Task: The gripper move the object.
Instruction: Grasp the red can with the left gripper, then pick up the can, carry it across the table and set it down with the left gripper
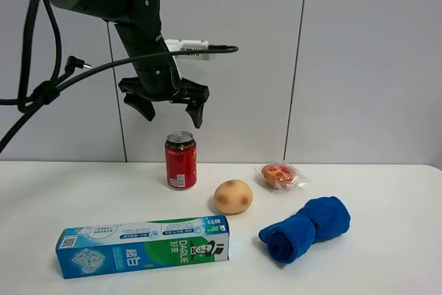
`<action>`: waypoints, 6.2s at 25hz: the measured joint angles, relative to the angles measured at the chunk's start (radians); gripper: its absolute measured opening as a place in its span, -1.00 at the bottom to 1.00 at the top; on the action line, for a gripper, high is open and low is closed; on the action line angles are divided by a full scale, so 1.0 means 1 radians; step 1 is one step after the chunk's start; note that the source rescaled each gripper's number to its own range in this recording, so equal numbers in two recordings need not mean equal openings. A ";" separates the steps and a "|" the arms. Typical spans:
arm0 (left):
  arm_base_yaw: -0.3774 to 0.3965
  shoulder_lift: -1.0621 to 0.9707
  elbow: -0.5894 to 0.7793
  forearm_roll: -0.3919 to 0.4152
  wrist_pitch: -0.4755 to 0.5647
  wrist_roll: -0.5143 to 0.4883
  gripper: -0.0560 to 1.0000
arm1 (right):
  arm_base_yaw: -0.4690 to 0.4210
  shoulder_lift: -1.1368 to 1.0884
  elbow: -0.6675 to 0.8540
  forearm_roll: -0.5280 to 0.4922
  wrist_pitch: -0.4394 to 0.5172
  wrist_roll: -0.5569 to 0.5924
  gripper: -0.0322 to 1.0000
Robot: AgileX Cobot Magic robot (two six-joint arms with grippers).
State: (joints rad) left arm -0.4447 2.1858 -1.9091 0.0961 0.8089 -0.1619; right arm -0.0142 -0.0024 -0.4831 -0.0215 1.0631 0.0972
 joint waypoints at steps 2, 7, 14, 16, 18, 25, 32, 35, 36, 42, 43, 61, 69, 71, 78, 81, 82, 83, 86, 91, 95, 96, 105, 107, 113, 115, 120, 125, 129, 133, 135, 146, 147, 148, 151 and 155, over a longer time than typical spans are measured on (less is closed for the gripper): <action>0.000 0.010 0.000 0.008 -0.003 0.000 1.00 | 0.000 0.000 0.000 0.000 0.000 0.000 1.00; -0.001 0.038 0.000 0.011 -0.037 0.001 1.00 | 0.000 0.000 0.000 0.000 0.000 -0.001 1.00; -0.005 0.080 0.000 0.011 -0.087 0.019 1.00 | 0.000 0.000 0.000 0.000 0.000 -0.001 1.00; -0.005 0.090 0.000 0.011 -0.101 0.027 1.00 | 0.000 0.000 0.000 0.000 0.000 -0.001 1.00; -0.005 0.102 0.000 0.011 -0.114 0.034 1.00 | 0.000 0.000 0.000 0.000 0.000 -0.001 1.00; -0.005 0.149 0.000 0.051 -0.164 0.042 1.00 | 0.000 0.000 0.000 0.000 0.000 -0.001 1.00; -0.005 0.161 0.000 0.125 -0.195 0.042 1.00 | 0.000 0.000 0.000 0.000 0.000 -0.001 1.00; -0.005 0.169 0.000 0.131 -0.202 0.042 1.00 | 0.000 0.000 0.000 0.000 0.000 -0.001 1.00; -0.005 0.173 0.000 0.131 -0.202 0.042 1.00 | 0.000 0.000 0.000 0.000 0.000 -0.001 1.00; -0.005 0.192 0.000 0.131 -0.202 0.042 0.54 | 0.000 0.000 0.000 0.000 0.000 -0.001 1.00; -0.005 0.195 0.000 0.130 -0.202 0.042 0.41 | 0.000 0.000 0.000 0.000 0.000 -0.001 1.00; -0.027 0.109 0.002 0.127 -0.140 0.042 -0.89 | 0.000 0.000 0.000 0.000 0.000 -0.001 1.00; -0.027 -0.104 0.002 0.130 -0.010 0.127 -0.89 | 0.000 0.000 0.000 0.000 0.000 -0.001 1.00; -0.027 -0.150 0.002 0.123 0.049 0.167 -0.89 | 0.000 0.000 0.000 0.000 0.000 -0.001 1.00; -0.027 -0.270 0.002 0.021 0.259 0.351 -0.89 | 0.000 0.000 0.000 0.000 0.000 -0.001 1.00; -0.029 -0.304 0.002 -0.023 0.310 0.392 -0.89 | 0.000 0.000 0.000 0.000 0.000 -0.001 1.00; -0.035 -0.312 0.002 -0.027 0.323 0.399 -0.89 | 0.000 0.000 0.000 0.000 0.000 -0.001 1.00; -0.046 -0.320 0.002 -0.025 0.331 0.402 -0.89 | 0.000 0.000 0.000 0.000 0.000 -0.001 1.00; -0.100 -0.332 0.002 -0.018 0.336 0.406 -0.89 | 0.000 0.000 0.000 0.000 0.000 -0.001 1.00; -0.233 -0.332 0.002 -0.011 0.326 0.406 -0.89 | 0.000 0.000 0.000 0.000 0.000 -0.001 1.00; -0.350 -0.322 0.002 -0.002 0.249 0.410 -0.89 | 0.000 0.000 0.000 0.000 0.000 -0.001 1.00; -0.377 -0.314 0.002 0.001 0.227 0.415 -0.89 | 0.000 0.000 0.000 0.000 0.000 -0.001 1.00; -0.484 -0.168 0.002 -0.016 0.195 0.573 -0.89 | 0.000 0.000 0.000 0.000 0.000 -0.001 1.00; -0.493 -0.135 0.002 -0.056 0.194 0.623 -0.89 | 0.000 0.000 0.000 0.000 0.000 -0.001 1.00; -0.503 -0.057 0.002 -0.096 0.233 0.773 -0.89 | 0.000 0.000 0.000 0.000 0.000 -0.001 1.00; -0.502 -0.038 0.002 -0.089 0.258 0.779 -0.89 | 0.000 0.000 0.000 0.000 0.000 -0.001 1.00; -0.492 0.001 0.002 -0.088 0.292 0.770 -0.89 | 0.000 0.000 0.000 0.000 0.000 -0.001 1.00; -0.475 0.037 0.002 -0.096 0.286 0.755 -0.89 | 0.000 0.000 0.000 0.000 0.000 -0.001 1.00; -0.465 0.064 0.002 -0.102 0.256 0.755 -0.89 | 0.000 0.000 0.000 0.000 0.000 -0.001 1.00; -0.464 0.090 0.002 -0.102 0.234 0.755 -0.89 | 0.000 0.000 0.000 0.000 0.000 -0.001 1.00; -0.464 0.100 0.002 -0.102 0.225 0.755 -0.89 | 0.000 0.000 0.000 0.000 0.000 -0.001 1.00; -0.453 0.140 0.002 -0.103 0.157 0.756 -0.89 | 0.000 0.000 0.000 0.000 0.000 -0.001 1.00; -0.453 0.140 0.002 -0.103 0.141 0.759 -0.89 | 0.000 0.000 0.000 0.000 0.000 -0.001 1.00; -0.453 0.140 0.002 -0.103 0.132 0.765 -0.89 | 0.000 0.000 0.000 0.000 0.000 -0.001 1.00; -0.453 0.140 0.002 -0.103 0.135 0.786 -0.89 | 0.000 0.000 0.000 0.000 0.000 -0.001 1.00; -0.453 0.134 0.002 -0.103 0.173 0.797 -0.89 | 0.000 0.000 0.000 0.000 0.000 -0.001 1.00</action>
State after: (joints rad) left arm -0.8981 2.3196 -1.9070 -0.0064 0.9814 0.6351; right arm -0.0142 -0.0024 -0.4831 -0.0215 1.0631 0.0963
